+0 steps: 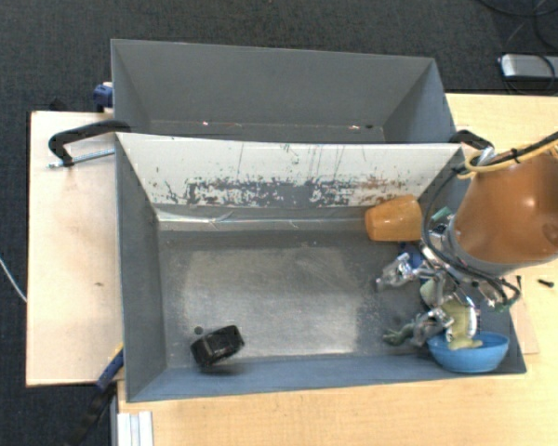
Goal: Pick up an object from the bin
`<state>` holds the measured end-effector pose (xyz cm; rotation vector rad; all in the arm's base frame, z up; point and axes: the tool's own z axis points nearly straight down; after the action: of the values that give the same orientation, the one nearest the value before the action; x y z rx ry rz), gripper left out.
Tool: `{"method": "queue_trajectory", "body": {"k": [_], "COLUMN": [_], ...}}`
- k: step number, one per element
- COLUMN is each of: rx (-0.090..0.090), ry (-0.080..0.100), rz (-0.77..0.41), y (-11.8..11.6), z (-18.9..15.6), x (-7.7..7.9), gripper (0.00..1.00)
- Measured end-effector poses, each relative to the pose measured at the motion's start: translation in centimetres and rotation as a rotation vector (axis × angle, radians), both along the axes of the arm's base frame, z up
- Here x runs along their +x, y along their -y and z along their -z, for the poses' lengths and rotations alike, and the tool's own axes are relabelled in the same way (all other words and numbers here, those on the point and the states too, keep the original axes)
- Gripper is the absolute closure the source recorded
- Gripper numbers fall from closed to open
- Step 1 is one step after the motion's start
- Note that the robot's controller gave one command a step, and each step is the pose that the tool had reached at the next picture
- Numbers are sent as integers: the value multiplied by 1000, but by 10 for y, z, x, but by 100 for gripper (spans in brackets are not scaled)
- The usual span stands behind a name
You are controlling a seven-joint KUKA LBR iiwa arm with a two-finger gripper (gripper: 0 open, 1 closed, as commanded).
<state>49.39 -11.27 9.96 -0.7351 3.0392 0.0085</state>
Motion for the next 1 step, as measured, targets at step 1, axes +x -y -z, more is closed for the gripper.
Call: {"method": "queue_trajectory", "body": {"k": [1], "rx": [11], "ry": [-10], "rz": [-255], "y": [-5], "z": [13], "x": [1], "gripper": [0]}}
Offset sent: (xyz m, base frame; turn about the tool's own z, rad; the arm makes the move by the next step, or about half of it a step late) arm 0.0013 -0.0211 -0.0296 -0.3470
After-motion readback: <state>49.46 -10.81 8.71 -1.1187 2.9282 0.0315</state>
